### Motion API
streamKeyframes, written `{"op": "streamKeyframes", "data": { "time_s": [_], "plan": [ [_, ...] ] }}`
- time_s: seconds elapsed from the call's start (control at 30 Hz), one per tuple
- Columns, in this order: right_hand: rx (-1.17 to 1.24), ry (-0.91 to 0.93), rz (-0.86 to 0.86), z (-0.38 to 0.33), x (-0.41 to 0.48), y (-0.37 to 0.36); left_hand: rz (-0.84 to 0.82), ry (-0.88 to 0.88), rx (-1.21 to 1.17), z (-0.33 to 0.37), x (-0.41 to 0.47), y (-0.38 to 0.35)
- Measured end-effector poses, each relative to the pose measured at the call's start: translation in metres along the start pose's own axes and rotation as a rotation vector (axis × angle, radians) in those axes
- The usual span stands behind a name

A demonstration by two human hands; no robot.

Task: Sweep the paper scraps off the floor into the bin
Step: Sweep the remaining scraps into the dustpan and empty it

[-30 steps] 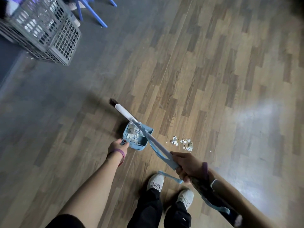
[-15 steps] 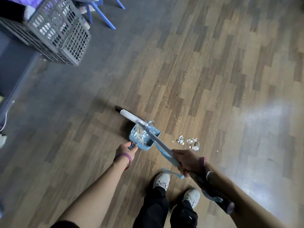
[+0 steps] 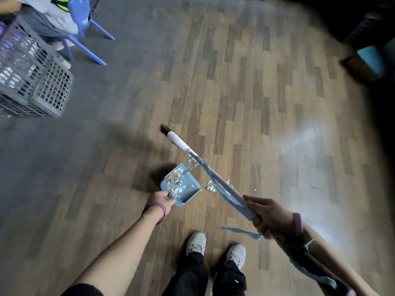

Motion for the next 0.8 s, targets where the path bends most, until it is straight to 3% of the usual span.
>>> {"op": "streamKeyframes", "data": {
  "time_s": [0.17, 0.37, 0.63, 0.8],
  "plan": [
    [0.11, 0.062, 0.13, 0.005, -0.024, 0.066, -0.136, -0.088, 0.204, 0.041, -0.001, -0.037],
    [0.189, 0.054, 0.269, 0.029, -0.006, 0.129, -0.188, -0.132, 0.33, 0.06, 0.001, -0.062],
    [-0.124, -0.072, 0.381, 0.062, 0.076, 0.154, -0.199, -0.142, 0.426, 0.055, 0.004, -0.058],
    [-0.089, -0.157, 0.388, 0.079, 0.122, 0.142, -0.183, -0.123, 0.382, 0.049, 0.011, -0.046]
  ]
}}
Point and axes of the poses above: each hand's wrist, its own x-axis towards the middle knuckle, its own y-axis out of the back of the hand, z = x × y, the point moved 9 cm from there along x, towards the middle knuckle, and after that the axes turned 11 degrees about -y, right-handed, at the moved point
